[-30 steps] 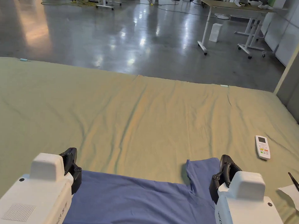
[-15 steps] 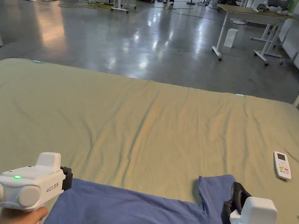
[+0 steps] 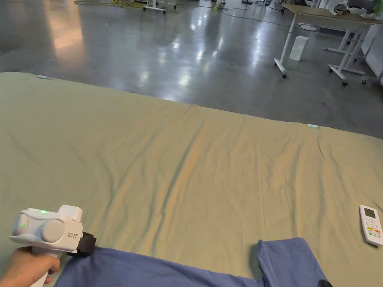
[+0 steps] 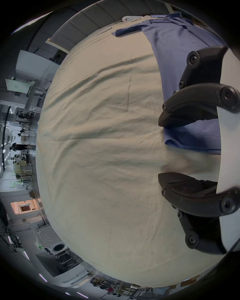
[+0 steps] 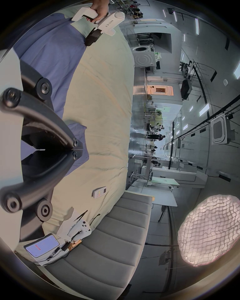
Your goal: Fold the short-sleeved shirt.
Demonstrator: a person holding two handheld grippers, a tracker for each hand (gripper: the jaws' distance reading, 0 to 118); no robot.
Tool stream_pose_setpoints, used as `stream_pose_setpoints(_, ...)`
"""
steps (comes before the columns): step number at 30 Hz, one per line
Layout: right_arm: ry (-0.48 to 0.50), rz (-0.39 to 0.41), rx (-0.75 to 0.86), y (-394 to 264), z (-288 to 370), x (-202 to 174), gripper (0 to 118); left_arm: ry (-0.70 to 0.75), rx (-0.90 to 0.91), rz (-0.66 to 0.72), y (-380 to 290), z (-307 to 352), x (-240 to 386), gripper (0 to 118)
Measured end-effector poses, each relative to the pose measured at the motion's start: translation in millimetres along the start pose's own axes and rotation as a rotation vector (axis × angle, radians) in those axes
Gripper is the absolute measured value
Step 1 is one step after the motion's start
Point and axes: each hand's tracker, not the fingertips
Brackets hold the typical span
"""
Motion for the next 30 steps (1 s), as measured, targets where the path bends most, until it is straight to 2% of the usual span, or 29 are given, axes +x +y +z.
stream_pose_setpoints(2,-0.006,-0.001,-0.012,-2,-2,2,0,0.02,0.005,-0.019,1,4,4,54)
stream_pose_setpoints(4,-0.009,-0.003,-0.023,-5,-3,3,0,0.038,0.03,-0.076,-3,7,15,37)
stream_pose_setpoints(6,-0.008,-0.009,-0.04,-8,-6,4,0,0.037,0.043,-0.119,-6,9,20,33)
stream_pose_setpoints(7,-0.007,-0.012,-0.049,-9,-8,5,0,0.03,0.038,-0.12,-7,9,23,22)
stream_pose_setpoints(9,-0.011,-0.019,-0.07,-10,-12,8,0,0.02,0.034,-0.117,-7,10,25,8)
stream_pose_setpoints(10,-0.014,-0.023,-0.082,-11,-15,11,0,0.011,0.03,-0.11,-6,9,19,6)
stream_pose_setpoints(15,-0.02,-0.051,-0.174,-4,-41,41,0,-0.022,0.083,-0.084,-10,33,10,4)
stream_pose_setpoints(18,0.03,-0.05,-0.323,1,-76,66,1,-0.057,0.143,-0.065,-15,55,7,4)
stream_pose_setpoints(19,0.004,-0.076,-0.388,1,-88,75,6,-0.055,0.156,-0.069,-17,62,7,4)
stream_pose_setpoints(20,0.024,-0.049,-0.387,0,-106,82,16,-0.056,0.176,-0.062,-20,69,5,4)
stream_pose_setpoints(21,0.042,-0.03,-0.436,1,-119,87,36,-0.06,0.193,-0.056,-22,74,4,4)
stream_pose_setpoints(22,0.059,-0.031,-0.479,0,-134,92,48,-0.064,0.206,-0.05,-24,77,3,4)
stream_pose_setpoints(24,0.094,0.007,-0.575,0,-151,95,64,-0.062,0.212,-0.044,-30,83,2,4)
stream_pose_setpoints(26,0.111,0.017,-0.635,-7,-174,96,64,-0.055,0.225,-0.041,-37,87,3,4)
stream_pose_setpoints(29,0.117,-0.03,-0.702,-28,-202,101,64,-0.057,0.235,-0.026,-46,92,1,4)
stream_pose_setpoints(30,0.119,-0.036,-0.715,-30,-207,100,58,-0.055,0.237,-0.024,-47,93,4,4)
